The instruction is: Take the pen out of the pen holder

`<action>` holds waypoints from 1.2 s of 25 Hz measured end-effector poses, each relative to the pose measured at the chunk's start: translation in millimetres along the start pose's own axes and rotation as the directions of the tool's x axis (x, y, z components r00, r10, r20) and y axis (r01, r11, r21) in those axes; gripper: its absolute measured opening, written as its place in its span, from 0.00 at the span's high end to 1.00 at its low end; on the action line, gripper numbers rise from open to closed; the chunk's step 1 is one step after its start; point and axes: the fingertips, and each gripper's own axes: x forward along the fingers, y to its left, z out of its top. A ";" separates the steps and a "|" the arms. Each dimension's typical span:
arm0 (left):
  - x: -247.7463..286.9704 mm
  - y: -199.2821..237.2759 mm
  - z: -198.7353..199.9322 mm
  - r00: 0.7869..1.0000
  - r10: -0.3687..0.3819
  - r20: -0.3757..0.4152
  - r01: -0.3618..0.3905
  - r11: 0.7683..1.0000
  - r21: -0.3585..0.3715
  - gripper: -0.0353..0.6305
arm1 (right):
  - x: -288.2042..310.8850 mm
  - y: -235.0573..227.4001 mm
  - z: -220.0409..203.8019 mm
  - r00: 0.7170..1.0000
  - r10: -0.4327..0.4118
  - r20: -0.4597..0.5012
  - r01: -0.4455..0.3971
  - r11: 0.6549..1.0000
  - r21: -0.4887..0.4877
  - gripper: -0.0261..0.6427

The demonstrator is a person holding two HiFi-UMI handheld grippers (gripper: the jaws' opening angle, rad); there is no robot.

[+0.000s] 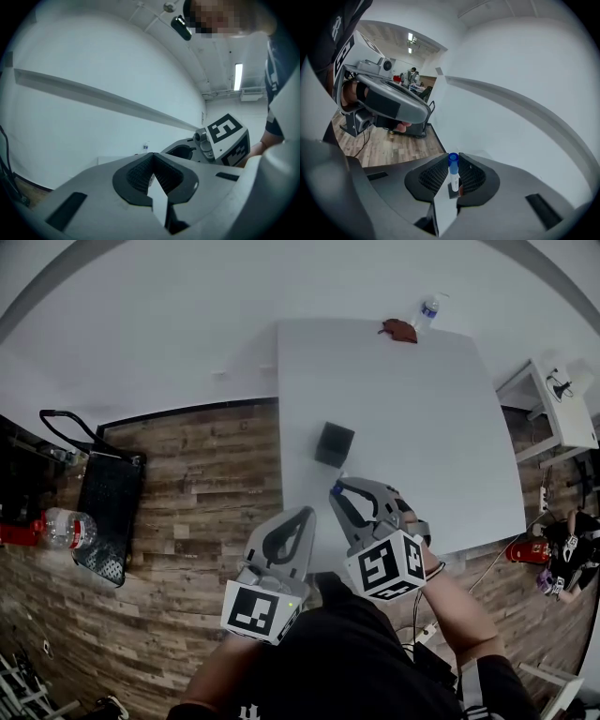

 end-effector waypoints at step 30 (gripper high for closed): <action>-53.7 -28.0 14.8 0.998 -0.044 0.051 0.041 0.997 0.061 0.94 | -59.3 46.1 40.4 0.995 -0.088 0.040 0.090 0.995 -0.044 0.86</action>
